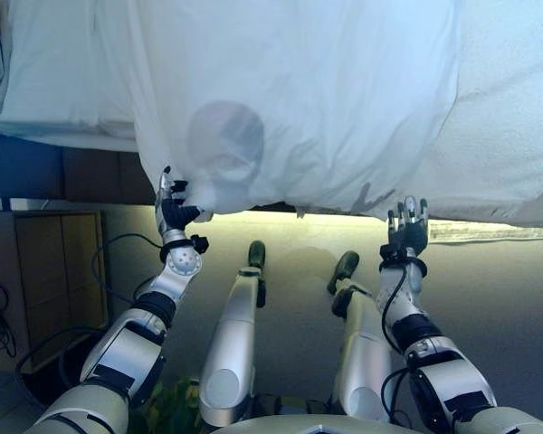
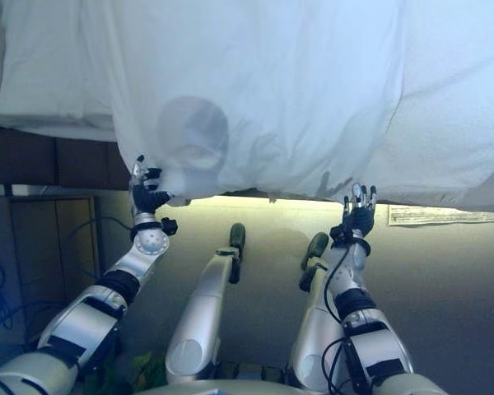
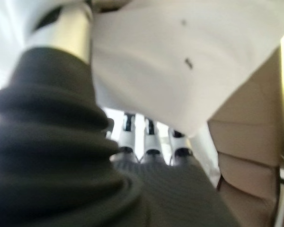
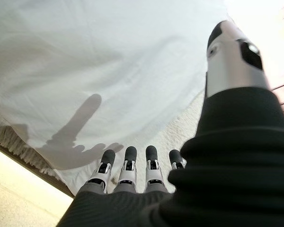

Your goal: Make the bed neatly

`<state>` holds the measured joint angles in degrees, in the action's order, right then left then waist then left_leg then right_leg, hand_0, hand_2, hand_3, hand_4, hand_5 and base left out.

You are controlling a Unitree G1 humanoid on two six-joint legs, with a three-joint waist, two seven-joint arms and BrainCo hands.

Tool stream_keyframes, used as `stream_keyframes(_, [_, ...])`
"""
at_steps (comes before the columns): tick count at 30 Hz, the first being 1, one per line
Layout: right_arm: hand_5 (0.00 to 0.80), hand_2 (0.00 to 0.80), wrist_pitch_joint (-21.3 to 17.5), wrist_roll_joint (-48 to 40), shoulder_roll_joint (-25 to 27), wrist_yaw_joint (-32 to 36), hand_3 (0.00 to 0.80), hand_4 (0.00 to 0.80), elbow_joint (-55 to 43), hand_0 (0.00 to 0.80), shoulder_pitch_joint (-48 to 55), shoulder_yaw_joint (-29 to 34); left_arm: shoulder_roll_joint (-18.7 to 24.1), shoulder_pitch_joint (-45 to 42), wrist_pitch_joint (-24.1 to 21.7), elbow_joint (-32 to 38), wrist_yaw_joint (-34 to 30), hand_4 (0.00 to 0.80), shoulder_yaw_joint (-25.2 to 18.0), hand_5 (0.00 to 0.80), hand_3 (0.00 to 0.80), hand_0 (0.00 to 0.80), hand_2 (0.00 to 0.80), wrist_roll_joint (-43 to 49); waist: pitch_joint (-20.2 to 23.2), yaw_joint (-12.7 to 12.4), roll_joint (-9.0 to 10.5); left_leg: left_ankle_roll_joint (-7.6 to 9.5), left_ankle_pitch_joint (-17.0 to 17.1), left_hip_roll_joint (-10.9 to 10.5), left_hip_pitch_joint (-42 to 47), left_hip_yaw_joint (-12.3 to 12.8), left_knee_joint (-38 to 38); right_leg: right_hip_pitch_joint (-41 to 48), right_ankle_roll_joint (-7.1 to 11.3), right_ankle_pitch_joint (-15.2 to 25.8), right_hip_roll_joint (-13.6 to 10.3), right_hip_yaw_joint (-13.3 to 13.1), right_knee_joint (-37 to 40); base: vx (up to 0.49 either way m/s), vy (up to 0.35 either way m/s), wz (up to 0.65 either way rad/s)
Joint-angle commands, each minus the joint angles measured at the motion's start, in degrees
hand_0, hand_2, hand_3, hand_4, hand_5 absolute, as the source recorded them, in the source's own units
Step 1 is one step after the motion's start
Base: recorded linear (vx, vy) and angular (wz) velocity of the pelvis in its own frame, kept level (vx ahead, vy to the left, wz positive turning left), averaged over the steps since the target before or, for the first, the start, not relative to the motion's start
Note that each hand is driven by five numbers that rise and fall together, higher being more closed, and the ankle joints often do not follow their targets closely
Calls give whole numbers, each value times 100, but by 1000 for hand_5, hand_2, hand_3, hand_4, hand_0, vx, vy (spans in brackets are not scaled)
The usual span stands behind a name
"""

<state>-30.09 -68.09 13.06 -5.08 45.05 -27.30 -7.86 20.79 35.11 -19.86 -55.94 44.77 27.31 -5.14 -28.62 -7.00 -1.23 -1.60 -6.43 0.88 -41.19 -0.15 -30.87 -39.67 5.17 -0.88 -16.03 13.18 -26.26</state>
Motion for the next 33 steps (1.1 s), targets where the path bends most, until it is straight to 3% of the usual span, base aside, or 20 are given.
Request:
stream_keyframes(1, [0, 0, -183, 191, 279, -124, 0, 0, -652, 0, 64, 6, -292, -331, 430, -65, 103, 0, 87, 0, 0, 0, 0, -18, -118, -108, -28, 11, 611, -165, -71, -149, 416, -161, 591, 455, -334, -248, -517, -22, 46, -2])
stream_keyframes(7, [0, 0, -37, 257, 293, -323, 0, 0, -647, 0, -188, -79, -324, -145, 790, -352, -48, 0, 109, 0, 0, 0, 0, -82, -118, -71, -90, 17, 569, -153, -320, -141, 184, -494, 559, 293, -304, -420, -916, 3, 34, -5])
stream_keyframes(14, [0, 0, -135, 259, 283, -371, 0, 0, -695, 0, -311, -159, -342, -141, 1299, -828, -491, 0, 417, 0, 0, 0, 0, 360, -118, -72, -62, -11, 576, -127, -380, -128, 192, -517, 578, 315, -317, -388, -870, 0, 0, 0])
stream_keyframes(16, [0, 0, -133, 289, 291, -378, 0, 0, -701, 0, -333, -168, -330, -204, 1318, -945, -587, 0, 453, 0, 0, 0, 0, 268, -118, -71, -63, -17, 583, -106, -417, -133, 188, -558, 587, 316, -323, -387, -893, -42, 10, -1])
stream_keyframes(17, [0, 0, -141, 306, 293, -368, 0, 0, -701, 0, -363, -159, -317, -210, 1318, -990, -622, 0, 454, 0, 0, 0, 0, 220, -118, -70, -69, 14, 778, -98, -533, -116, 250, -657, 508, 479, -336, -324, -822, -89, 21, -3])
stream_keyframes(27, [0, 0, -205, 360, 341, -222, 0, 0, -729, 0, -255, -159, -132, -725, 1271, -1404, -977, 0, 344, 0, 0, 0, 0, 168, -118, -106, -167, -24, 649, -22, -576, -132, 212, -788, 601, 271, -420, -367, -1036, 2, 12, -2])
stream_keyframes(28, [0, 0, -229, 356, 362, -179, 0, 0, -710, 0, -268, -133, -93, -783, 1290, -1464, -1023, 0, 310, 0, 0, 0, 0, 148, -118, -111, -195, -1, 841, -18, -665, -104, 288, -857, 520, 433, -445, -294, -931, -81, 49, 0])
stream_keyframes(33, [0, 0, -279, 363, 454, -17, 0, 0, -610, 0, -174, -77, 56, -1188, 1512, -1629, -1119, 0, 113, 0, 0, 0, 0, -79, -118, -107, -338, -15, 852, -26, -607, -49, 320, -847, 496, 380, -493, -312, -955, -5, 77, 0])
